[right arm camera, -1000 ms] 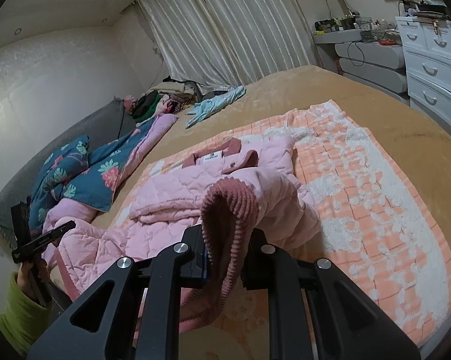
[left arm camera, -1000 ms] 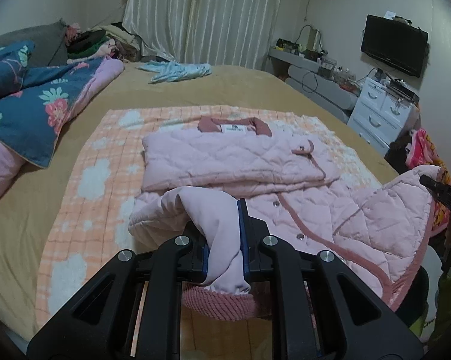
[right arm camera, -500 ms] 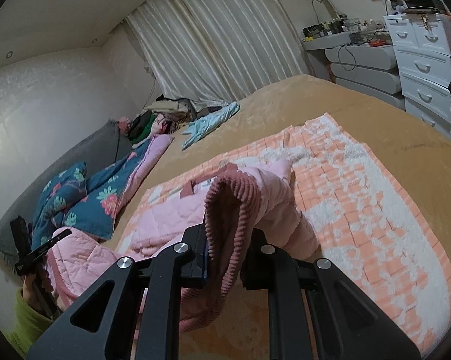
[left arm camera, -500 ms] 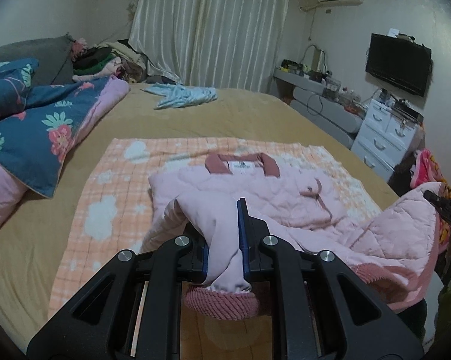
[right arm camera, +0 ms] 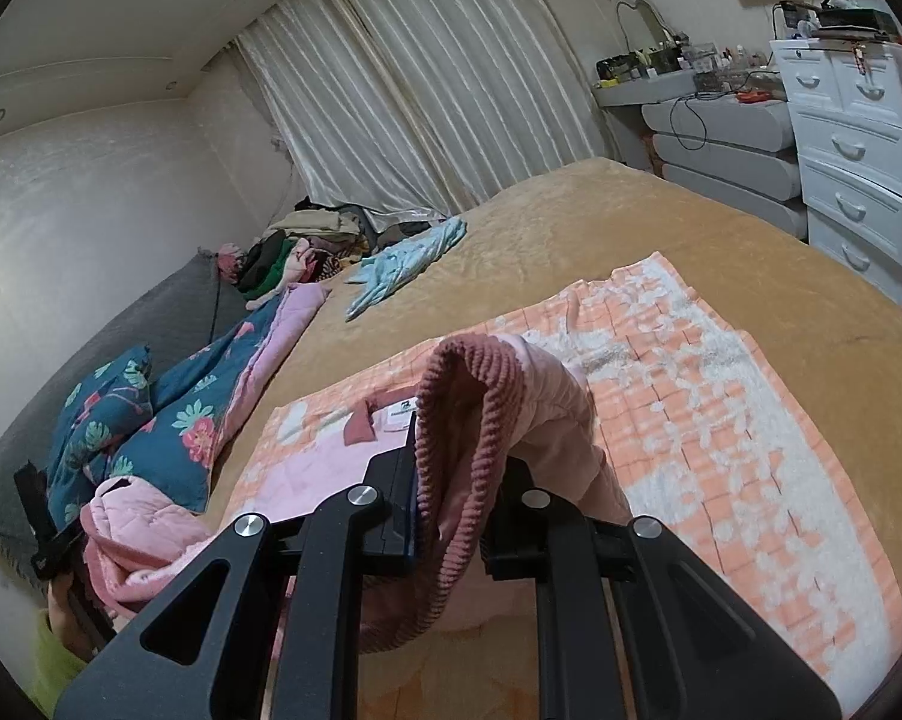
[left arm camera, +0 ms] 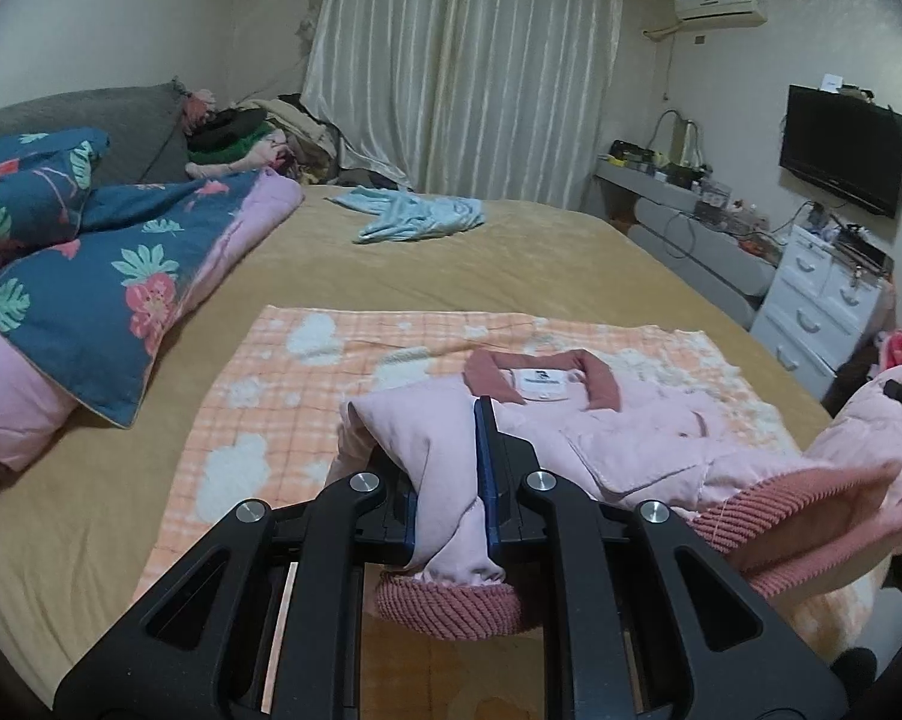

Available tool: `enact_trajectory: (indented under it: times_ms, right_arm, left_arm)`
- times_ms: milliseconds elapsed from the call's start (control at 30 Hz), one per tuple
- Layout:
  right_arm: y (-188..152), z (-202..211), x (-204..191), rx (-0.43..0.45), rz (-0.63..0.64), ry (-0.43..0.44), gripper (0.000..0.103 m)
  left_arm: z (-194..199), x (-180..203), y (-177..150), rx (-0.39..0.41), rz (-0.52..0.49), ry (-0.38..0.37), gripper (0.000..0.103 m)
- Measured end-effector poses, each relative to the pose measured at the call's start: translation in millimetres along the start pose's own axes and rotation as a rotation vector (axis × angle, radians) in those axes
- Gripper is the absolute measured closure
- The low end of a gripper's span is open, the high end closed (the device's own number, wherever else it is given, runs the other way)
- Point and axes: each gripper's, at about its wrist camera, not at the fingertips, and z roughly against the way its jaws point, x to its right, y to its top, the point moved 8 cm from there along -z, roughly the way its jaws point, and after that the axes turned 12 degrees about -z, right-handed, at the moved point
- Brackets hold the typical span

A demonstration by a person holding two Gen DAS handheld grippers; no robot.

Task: Fold large clothes
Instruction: 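Lift the hem and cuff with both grippers and fold them toward the collar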

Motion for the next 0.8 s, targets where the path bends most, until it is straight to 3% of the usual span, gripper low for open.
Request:
enact_trajectory:
  times_ms: [800]
  right_arm:
    - [28, -113, 35, -0.099, -0.067, -0.099, 0.088]
  left_arm:
    - [-90, -27, -9, -0.093, -0.043, 0.102, 0.094]
